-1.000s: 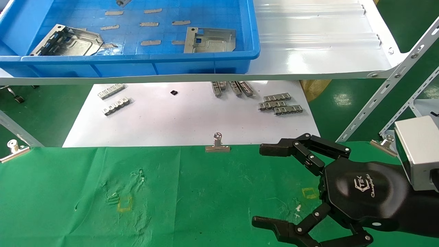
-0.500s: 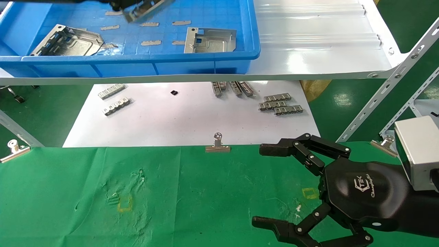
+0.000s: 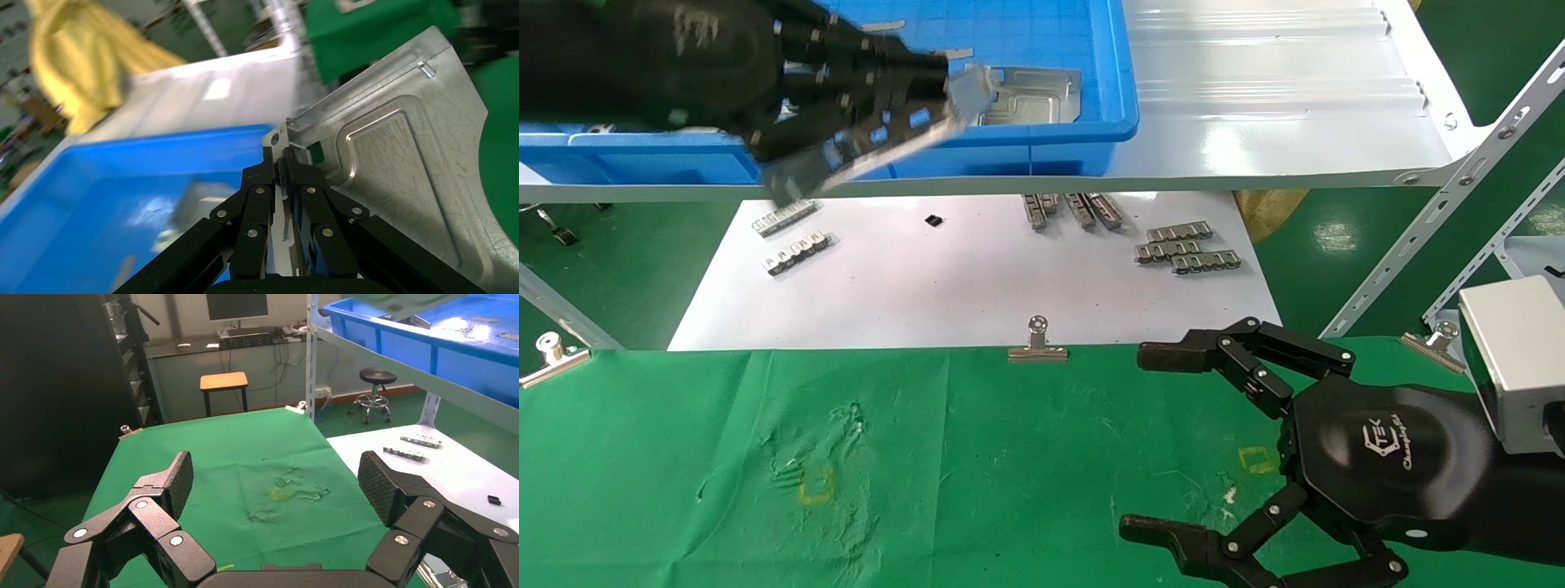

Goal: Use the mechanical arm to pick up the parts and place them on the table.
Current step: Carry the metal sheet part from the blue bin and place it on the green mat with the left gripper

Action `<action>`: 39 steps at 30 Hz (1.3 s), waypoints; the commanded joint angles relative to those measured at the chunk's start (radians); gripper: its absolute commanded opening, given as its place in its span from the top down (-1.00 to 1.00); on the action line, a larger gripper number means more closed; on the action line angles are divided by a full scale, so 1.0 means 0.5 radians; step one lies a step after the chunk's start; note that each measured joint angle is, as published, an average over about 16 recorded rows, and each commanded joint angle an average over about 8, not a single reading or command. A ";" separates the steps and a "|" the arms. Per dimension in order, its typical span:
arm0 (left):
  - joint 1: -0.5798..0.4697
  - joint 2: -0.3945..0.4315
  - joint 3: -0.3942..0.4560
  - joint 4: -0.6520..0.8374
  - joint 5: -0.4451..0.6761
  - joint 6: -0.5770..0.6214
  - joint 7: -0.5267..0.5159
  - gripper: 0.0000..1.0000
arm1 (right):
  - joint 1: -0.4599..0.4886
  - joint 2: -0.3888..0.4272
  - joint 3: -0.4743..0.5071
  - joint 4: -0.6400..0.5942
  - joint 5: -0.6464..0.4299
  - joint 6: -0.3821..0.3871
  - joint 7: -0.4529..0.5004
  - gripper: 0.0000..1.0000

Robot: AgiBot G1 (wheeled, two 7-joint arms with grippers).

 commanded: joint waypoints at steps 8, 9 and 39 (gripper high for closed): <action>0.277 -0.352 0.345 -0.635 -0.284 -0.028 0.058 1.00 | 0.000 0.000 0.000 0.000 0.000 0.000 0.000 -1.00; 0.297 -0.373 0.384 -0.657 -0.261 -0.039 0.121 1.00 | 0.000 0.000 0.000 0.000 0.000 0.000 0.000 -1.00; 1.735 -0.840 0.409 -1.559 -0.176 -1.651 1.126 1.00 | 0.000 0.000 -0.001 0.000 0.001 0.000 0.000 -1.00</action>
